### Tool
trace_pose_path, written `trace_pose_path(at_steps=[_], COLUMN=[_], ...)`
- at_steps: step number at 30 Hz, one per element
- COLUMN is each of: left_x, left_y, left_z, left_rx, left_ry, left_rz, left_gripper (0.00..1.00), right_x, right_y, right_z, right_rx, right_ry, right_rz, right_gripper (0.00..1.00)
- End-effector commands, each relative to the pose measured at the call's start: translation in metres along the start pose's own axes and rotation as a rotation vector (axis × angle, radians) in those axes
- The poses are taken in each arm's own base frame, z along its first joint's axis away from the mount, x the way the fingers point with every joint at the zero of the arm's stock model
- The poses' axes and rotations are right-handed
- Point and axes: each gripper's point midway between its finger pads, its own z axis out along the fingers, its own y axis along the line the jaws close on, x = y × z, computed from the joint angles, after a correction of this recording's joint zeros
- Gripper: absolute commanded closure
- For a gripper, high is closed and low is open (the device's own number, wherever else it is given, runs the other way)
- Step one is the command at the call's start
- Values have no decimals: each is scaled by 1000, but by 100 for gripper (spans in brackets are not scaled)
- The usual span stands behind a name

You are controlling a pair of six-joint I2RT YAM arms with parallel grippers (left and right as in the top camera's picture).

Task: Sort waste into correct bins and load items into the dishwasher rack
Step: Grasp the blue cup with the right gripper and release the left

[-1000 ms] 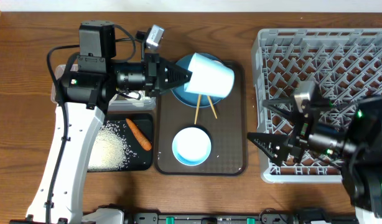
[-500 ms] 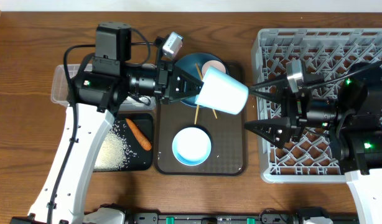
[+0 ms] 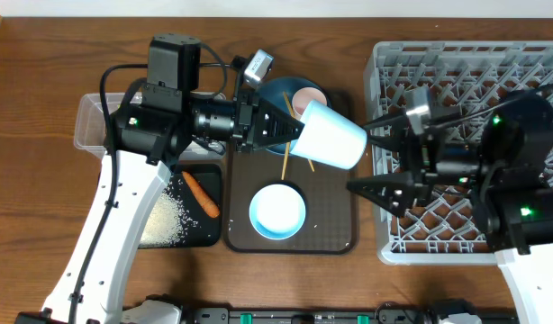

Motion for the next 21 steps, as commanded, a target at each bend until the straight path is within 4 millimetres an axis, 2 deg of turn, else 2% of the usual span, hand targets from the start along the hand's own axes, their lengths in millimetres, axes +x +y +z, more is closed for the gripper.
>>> trace_pose_path(at_steps=[1, 4, 9, 14, 18, 21], left_x=[0, 0, 0, 0, 0, 0], left_y=[-8, -8, -8, -8, -8, -8], left_z=[0, 0, 0, 0, 0, 0], left_rx=[3, 3, 3, 3, 3, 3], left_ry=[-1, -1, -1, -1, -1, -1], left_rz=[24, 24, 24, 27, 27, 27], left_gripper=[94, 94, 94, 94, 94, 94], right_x=[-3, -6, -11, -13, -12, -13], right_y=[0, 3, 3, -7, -6, -7], right_z=[9, 15, 16, 16, 18, 18], right_rx=[19, 7, 8, 67, 69, 69], right_ry=[5, 3, -8, -17, -16, -17], right_rz=[-19, -54, -89, -89, -91, -92], right_gripper=[3, 6, 20, 20, 22, 36])
